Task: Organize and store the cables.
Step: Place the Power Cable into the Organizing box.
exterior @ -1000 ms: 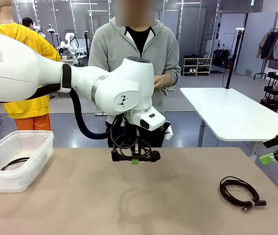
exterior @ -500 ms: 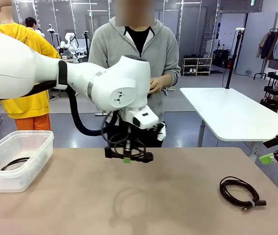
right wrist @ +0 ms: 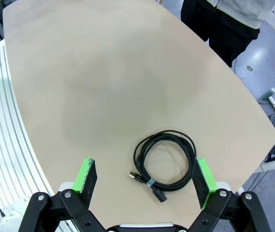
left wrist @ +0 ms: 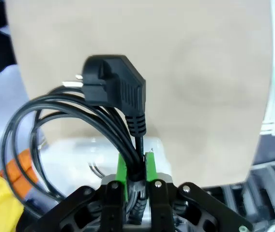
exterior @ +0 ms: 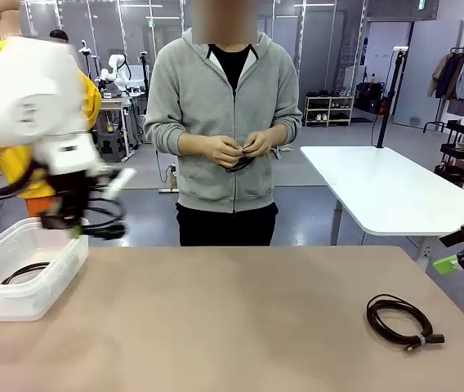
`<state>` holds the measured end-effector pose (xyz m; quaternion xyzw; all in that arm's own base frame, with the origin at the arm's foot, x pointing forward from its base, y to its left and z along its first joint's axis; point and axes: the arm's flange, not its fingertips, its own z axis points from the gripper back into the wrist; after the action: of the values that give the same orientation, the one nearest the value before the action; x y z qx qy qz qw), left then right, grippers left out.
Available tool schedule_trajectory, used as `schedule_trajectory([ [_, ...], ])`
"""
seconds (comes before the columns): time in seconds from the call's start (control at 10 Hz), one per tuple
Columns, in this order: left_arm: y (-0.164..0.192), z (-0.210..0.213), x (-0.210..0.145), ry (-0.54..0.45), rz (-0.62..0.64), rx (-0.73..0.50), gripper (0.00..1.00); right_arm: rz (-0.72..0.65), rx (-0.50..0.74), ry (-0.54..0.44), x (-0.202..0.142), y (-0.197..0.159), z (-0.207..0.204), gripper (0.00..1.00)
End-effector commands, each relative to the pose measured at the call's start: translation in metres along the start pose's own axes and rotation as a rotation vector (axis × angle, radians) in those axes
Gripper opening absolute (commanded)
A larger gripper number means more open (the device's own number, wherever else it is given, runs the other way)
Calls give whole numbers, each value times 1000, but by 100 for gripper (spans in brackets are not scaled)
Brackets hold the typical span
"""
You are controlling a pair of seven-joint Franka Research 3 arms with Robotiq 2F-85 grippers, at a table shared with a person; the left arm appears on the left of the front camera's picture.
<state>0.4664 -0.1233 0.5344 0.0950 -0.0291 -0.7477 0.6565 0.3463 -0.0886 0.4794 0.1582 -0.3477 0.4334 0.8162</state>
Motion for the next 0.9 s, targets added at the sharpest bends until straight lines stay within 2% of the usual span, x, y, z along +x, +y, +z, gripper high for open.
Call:
schedule_trajectory([
  [0.0, -37, -28, -59, -9, 26, 46, 17, -9, -2, -3, 2, 0, -1, 100],
  [0.1, -43, -41, -95, -49, 121, 41, 17, -9, -2, -3, 2, 0, -1, 100],
  [0.2, -42, -59, -132, -137, 206, 7, 17, -9, -2, -3, 2, 0, -1, 100],
  [0.3, -33, -73, -150, -129, 290, 23, 17, -9, -2, -3, 2, 0, -1, 100],
  [0.5, -12, -85, -170, -153, 399, 32, 17, -9, -2, -3, 2, 0, -1, 100],
  [0.7, 15, -98, -188, -228, 566, 74, 17, -9, -2, -3, 2, 0, -1, 100],
  [0.8, 23, -100, -189, -227, 592, 73, 21, -9, -2, -3, 2, 0, -1, 100],
])
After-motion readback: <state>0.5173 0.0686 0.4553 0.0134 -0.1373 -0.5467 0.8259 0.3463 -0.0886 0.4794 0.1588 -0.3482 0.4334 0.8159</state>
